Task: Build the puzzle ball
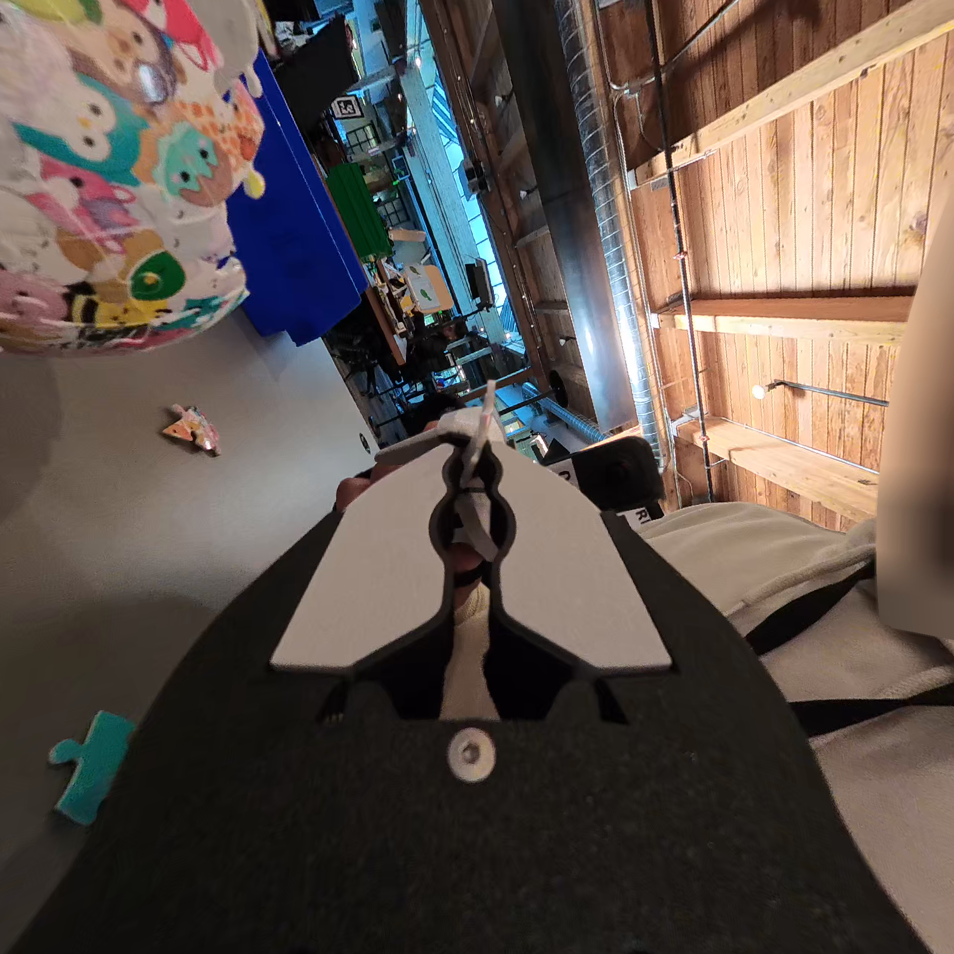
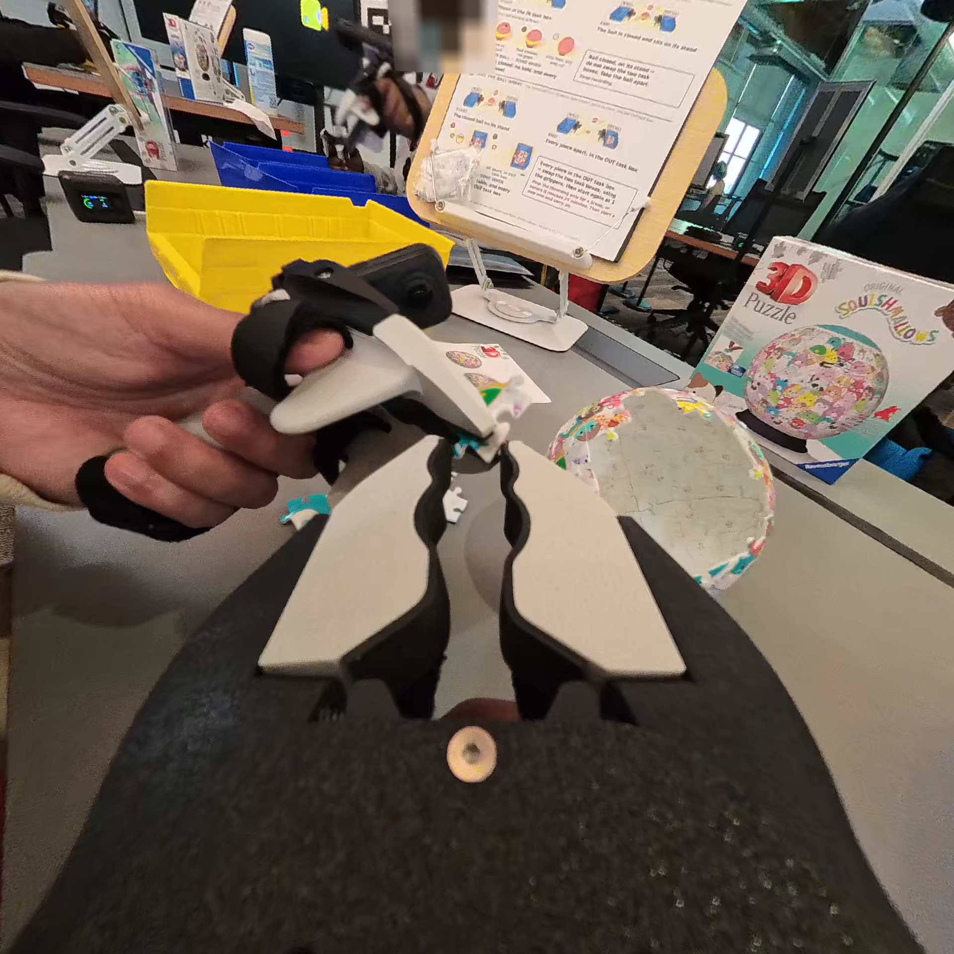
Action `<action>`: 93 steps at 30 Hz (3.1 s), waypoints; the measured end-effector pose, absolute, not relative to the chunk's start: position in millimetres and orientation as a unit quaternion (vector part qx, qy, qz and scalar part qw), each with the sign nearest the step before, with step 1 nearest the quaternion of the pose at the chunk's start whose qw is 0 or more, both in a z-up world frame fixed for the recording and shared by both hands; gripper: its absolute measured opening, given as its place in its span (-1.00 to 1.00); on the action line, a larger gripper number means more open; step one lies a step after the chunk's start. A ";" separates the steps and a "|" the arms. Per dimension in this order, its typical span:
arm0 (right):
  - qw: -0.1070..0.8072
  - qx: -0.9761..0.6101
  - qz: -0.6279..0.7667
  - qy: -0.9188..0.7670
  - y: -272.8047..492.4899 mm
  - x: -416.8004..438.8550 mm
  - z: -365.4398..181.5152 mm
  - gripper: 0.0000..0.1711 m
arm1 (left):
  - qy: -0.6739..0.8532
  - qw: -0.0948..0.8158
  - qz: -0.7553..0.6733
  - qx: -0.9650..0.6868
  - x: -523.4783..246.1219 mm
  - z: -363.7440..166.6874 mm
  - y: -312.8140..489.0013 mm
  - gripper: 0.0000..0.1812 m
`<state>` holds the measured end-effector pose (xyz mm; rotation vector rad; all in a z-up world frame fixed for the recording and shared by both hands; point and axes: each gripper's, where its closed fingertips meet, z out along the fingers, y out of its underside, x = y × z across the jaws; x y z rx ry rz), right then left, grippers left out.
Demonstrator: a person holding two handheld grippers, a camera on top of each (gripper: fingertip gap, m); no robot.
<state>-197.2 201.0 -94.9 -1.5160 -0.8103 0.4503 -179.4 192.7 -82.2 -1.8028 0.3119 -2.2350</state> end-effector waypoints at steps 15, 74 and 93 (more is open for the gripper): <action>0.626 -0.671 0.215 -0.334 204.8 -190.2 -95.9 -0.83 | 0.104 0.148 -0.758 -0.627 -199.0 -82.7 210.8 -0.80; 0.658 -0.530 -0.190 -0.500 217.7 -184.8 -89.6 -0.97 | -0.025 0.165 -0.750 -0.641 -232.2 -90.0 235.7 -0.81; 0.593 -0.512 -0.394 -0.480 304.7 -144.0 -80.2 -0.98 | 0.152 0.295 -0.610 -0.720 -249.6 -86.0 268.7 -0.81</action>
